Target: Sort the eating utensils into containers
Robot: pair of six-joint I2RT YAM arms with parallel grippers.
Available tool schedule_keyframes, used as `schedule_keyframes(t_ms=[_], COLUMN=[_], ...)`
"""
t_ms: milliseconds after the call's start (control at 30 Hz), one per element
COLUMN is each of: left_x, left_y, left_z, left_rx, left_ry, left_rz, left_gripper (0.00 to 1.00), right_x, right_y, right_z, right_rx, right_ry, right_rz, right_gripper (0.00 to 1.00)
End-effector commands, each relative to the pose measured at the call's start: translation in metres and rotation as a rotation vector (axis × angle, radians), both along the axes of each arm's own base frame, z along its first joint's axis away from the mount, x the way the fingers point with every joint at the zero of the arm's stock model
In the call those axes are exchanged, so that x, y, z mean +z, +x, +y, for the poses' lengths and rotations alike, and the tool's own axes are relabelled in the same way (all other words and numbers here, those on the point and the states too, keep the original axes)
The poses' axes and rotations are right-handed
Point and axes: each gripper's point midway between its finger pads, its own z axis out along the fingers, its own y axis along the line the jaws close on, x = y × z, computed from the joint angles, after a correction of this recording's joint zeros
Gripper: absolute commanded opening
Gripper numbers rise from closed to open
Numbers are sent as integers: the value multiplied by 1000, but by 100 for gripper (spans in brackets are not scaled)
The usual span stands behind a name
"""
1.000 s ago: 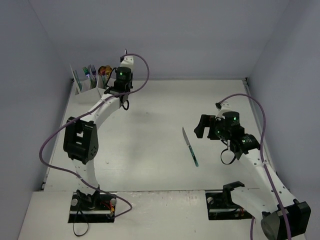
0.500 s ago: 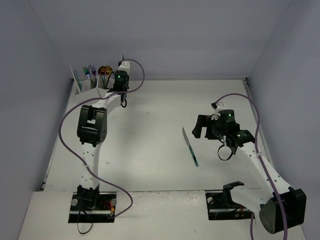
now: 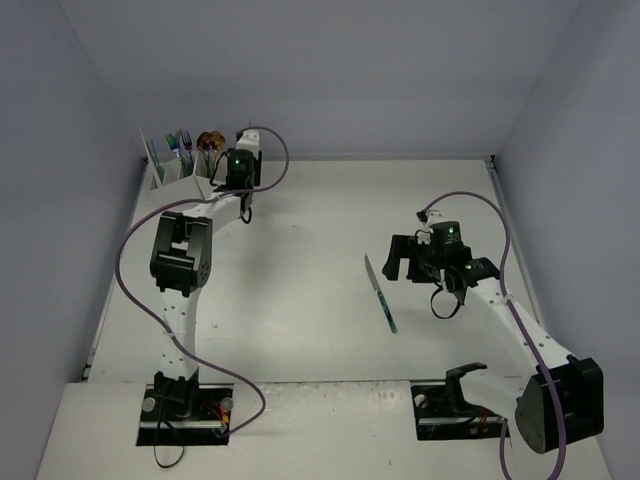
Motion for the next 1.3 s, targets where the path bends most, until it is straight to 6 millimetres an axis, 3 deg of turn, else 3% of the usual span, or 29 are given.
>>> schedule_keyframes(t_ms=[0, 167, 233, 300, 333, 533, 600, 833, 1100, 1167, 1267], left_x=[122, 165, 184, 217, 219, 216, 194, 162, 132, 127, 117], left_y=[-9, -39, -59, -89, -100, -187, -218, -304, -361, -370, -379], left_z=[3, -3, -13, -22, -26, -43, -47, -66, -75, -76, -81], left_rx=[10, -8, -28, -51, -58, -74, -85, -200, -244, -245, -261], left_ry=[-97, -158, -191, -246, -258, -405, -435, -535, -615, -627, -654], left_rz=[-236, -288, -305, -332, -315, -96, 42, 207, 300, 322, 356], left_gripper=[49, 66, 69, 72, 73, 76, 75, 76, 76, 76, 76], right_x=[3, -18, -30, -43, -49, -76, -85, -102, -125, -125, -119], right_y=[9, 9, 8, 6, 4, -12, -17, -36, -54, -55, -53], right_z=[0, 6, 9, 16, 20, 44, 45, 42, 43, 48, 59], right_rx=[-4, 11, 12, 28, 35, 89, 90, 82, 95, 108, 133], right_ry=[-7, -43, -76, -99, -107, -148, -162, -230, -304, -305, -317], right_rz=[-38, 35, 70, 112, 135, 228, 254, 290, 353, 353, 312], right_gripper=[100, 99, 99, 98, 97, 88, 81, 60, 34, 16, 1])
